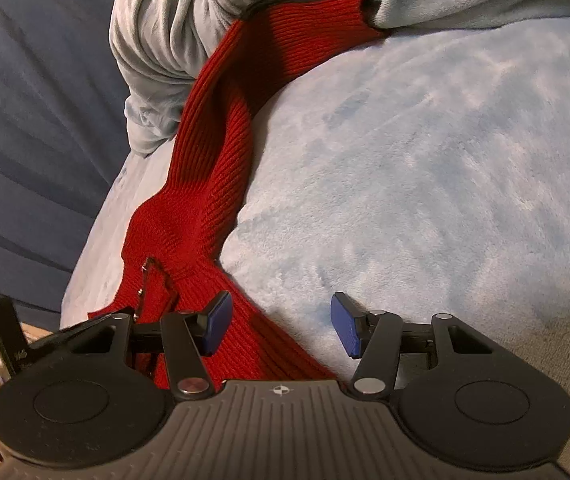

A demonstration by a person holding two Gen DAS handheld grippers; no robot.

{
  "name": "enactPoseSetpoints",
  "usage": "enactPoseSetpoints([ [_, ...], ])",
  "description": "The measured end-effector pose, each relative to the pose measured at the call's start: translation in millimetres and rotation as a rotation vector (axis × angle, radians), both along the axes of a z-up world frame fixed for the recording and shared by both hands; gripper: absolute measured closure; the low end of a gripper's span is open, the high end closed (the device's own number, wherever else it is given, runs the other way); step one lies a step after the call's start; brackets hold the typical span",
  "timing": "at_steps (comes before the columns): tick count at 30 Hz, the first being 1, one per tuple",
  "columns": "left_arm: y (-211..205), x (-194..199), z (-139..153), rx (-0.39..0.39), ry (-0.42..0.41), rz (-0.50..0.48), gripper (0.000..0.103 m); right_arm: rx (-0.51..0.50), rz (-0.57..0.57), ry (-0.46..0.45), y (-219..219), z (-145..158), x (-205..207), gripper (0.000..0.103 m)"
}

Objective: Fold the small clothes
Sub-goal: 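Grasp the red sweater side edge with the right gripper and fold it inward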

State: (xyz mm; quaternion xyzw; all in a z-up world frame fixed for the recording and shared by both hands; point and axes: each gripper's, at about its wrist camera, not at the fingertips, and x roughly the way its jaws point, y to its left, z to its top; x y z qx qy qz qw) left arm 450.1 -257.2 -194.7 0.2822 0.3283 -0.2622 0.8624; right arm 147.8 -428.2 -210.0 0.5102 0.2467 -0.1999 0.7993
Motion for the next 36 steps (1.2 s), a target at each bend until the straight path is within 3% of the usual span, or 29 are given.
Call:
enactPoseSetpoints([
  [2, 21.6, 0.2, 18.9, -0.135, 0.034, 0.073, 0.000, 0.021, -0.007, -0.016, -2.1, -0.4, -1.5, 0.044],
  [5, 56.3, -14.1, 45.4, -0.267, 0.058, 0.169, 0.000, 0.033, -0.017, -0.046, -5.4, 1.0, -4.2, 0.044],
  [7, 86.4, -33.7, 59.9, -0.306, 0.062, 0.238, 0.000, 0.000, -0.022, -0.063, -6.5, 6.6, -5.3, 0.044],
  [10, 133.8, -67.6, 75.2, -0.312, 0.087, 0.352, 0.000, -0.120, -0.040, -0.081, -11.6, 21.1, -9.1, 0.044],
  [13, 186.8, -105.3, 90.2, -0.300, 0.109, 0.462, 0.000, -0.263, -0.100, -0.075, -27.2, 32.4, -9.4, 0.038],
  [15, 219.7, -125.5, 97.6, -0.307, 0.129, 0.523, 0.000, -0.278, -0.124, -0.047, -50.9, 30.2, 3.8, 0.036],
  [17, 248.2, -146.6, 103.2, -0.313, 0.154, 0.573, 0.000, -0.305, -0.126, 0.032, -80.5, 25.0, 27.3, 0.036],
  [22, 283.0, -187.8, 109.1, -0.312, 0.188, 0.642, 0.000, -0.615, -0.100, 0.233, -127.3, 30.3, 76.2, 0.036],
  [23, 287.7, -194.0, 109.5, -0.315, 0.202, 0.647, 0.000, -0.647, -0.097, 0.245, -133.1, 31.5, 81.6, 0.041],
  [24, 289.3, -196.9, 108.1, -0.321, 0.215, 0.652, 0.000, -0.641, -0.076, 0.246, -139.9, 31.4, 86.4, 0.070],
  [25, 290.0, -198.8, 107.4, -0.330, 0.226, 0.655, 0.000, -0.616, -0.057, 0.252, -145.2, 30.8, 89.6, 0.090],
  [27, 288.1, -200.6, 107.8, -0.354, 0.240, 0.659, 0.000, -0.571, -0.003, 0.241, -142.7, 35.2, 86.8, 0.090],
  [32, 275.4, -203.2, 115.5, -0.384, 0.241, 0.619, 0.000, -0.496, 0.116, 0.061, -99.7, 75.6, 38.8, 0.091],
  [36, 275.4, -213.4, 133.4, -0.405, 0.229, 0.579, 0.000, -0.485, 0.068, -0.089, -111.7, 141.1, 8.0, 0.091],
])
